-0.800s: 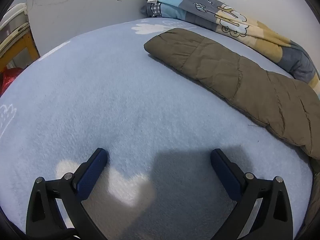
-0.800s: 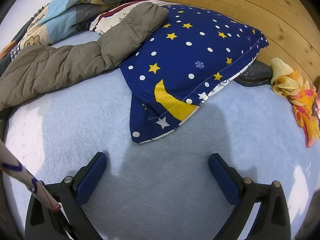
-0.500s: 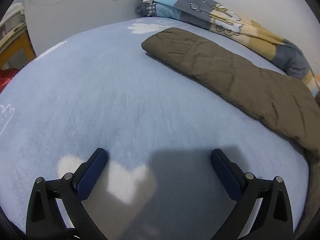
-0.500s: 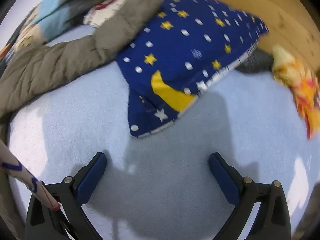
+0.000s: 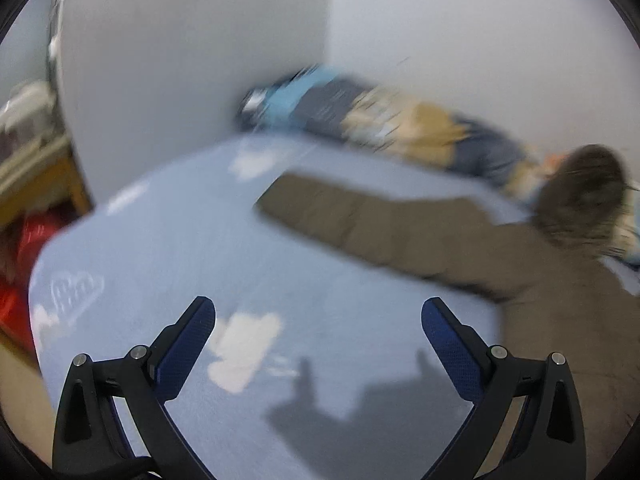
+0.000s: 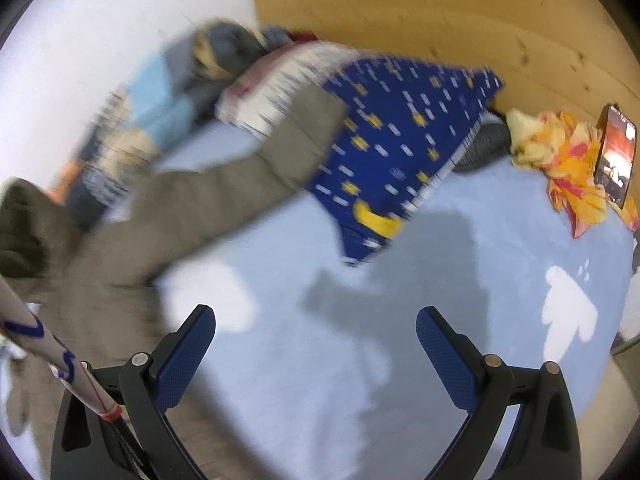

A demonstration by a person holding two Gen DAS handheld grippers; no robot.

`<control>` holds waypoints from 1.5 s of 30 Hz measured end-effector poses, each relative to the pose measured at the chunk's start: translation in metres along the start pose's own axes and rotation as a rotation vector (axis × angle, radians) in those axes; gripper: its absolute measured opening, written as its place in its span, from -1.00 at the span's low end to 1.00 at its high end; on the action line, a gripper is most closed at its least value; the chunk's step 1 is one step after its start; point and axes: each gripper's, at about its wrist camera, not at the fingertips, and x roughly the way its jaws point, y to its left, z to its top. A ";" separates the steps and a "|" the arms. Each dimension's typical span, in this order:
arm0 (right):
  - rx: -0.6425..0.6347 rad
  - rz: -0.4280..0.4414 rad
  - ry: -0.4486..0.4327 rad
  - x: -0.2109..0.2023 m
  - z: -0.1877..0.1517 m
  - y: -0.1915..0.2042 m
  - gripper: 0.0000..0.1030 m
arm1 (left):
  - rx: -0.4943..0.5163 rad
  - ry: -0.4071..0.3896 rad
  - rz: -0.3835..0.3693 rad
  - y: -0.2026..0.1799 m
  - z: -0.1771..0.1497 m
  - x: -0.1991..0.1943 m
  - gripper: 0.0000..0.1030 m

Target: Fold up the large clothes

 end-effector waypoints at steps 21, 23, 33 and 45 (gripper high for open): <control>-0.056 0.251 0.406 0.011 -0.112 -0.030 0.54 | 0.003 0.380 -0.351 -0.066 -0.099 -0.039 1.00; 0.014 0.325 0.435 0.014 -0.115 -0.041 0.54 | 0.012 0.380 -0.349 -0.067 -0.097 -0.039 1.00; -0.067 0.397 0.466 0.008 -0.135 -0.010 -0.65 | 0.070 0.346 -0.328 -0.080 -0.097 -0.048 1.00; -0.174 0.326 0.370 -0.057 -0.167 0.000 -0.76 | 0.134 0.270 -0.358 -0.105 -0.109 -0.085 1.00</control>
